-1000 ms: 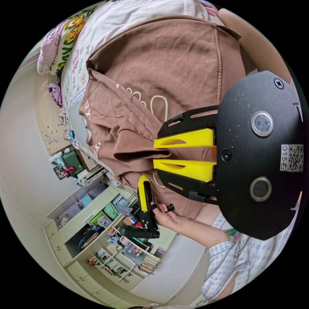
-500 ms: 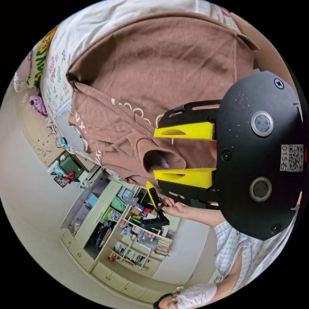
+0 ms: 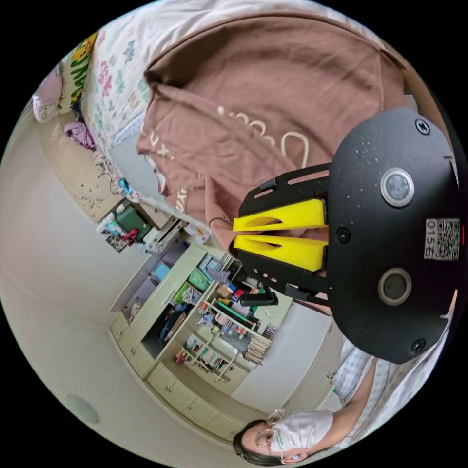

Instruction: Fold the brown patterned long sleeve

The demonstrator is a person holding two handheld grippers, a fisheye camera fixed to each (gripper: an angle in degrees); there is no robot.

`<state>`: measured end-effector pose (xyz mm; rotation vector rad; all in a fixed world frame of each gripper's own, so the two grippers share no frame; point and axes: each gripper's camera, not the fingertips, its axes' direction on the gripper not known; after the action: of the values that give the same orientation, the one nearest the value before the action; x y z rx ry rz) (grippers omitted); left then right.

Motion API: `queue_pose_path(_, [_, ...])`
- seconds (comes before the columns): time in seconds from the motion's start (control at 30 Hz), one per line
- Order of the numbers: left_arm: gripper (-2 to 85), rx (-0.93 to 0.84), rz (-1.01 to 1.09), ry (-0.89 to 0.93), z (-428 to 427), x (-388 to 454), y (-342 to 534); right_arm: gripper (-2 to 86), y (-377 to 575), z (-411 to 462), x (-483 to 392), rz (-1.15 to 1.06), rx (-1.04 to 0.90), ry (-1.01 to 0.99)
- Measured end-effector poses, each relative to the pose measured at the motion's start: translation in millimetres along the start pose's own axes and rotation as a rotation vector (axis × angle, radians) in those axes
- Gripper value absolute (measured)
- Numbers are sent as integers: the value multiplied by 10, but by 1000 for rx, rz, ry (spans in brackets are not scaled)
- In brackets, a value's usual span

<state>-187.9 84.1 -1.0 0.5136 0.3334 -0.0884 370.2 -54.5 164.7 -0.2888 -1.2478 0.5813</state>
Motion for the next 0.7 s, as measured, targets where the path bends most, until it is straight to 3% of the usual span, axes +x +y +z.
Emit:
queue_pose_path(0.17, [83, 63, -84, -78, -251, -391, -21, 19, 363, -279, 443, 154, 0, 105])
queue_pose_path(0.33, [108, 178, -251, -93, -549, -1011, -87, 34, -235, -519, -16, -49, 101, 276])
queue_pose_path(0.5, [125, 198, -372, 3, -419, -1585, -335, 88, -1484, 885, -685, -353, -159, 261])
queue_pose_path(0.7, [116, 269, -457, 110, -347, -2144, -400, 122, -2480, 2770, -902, -336, -314, 183])
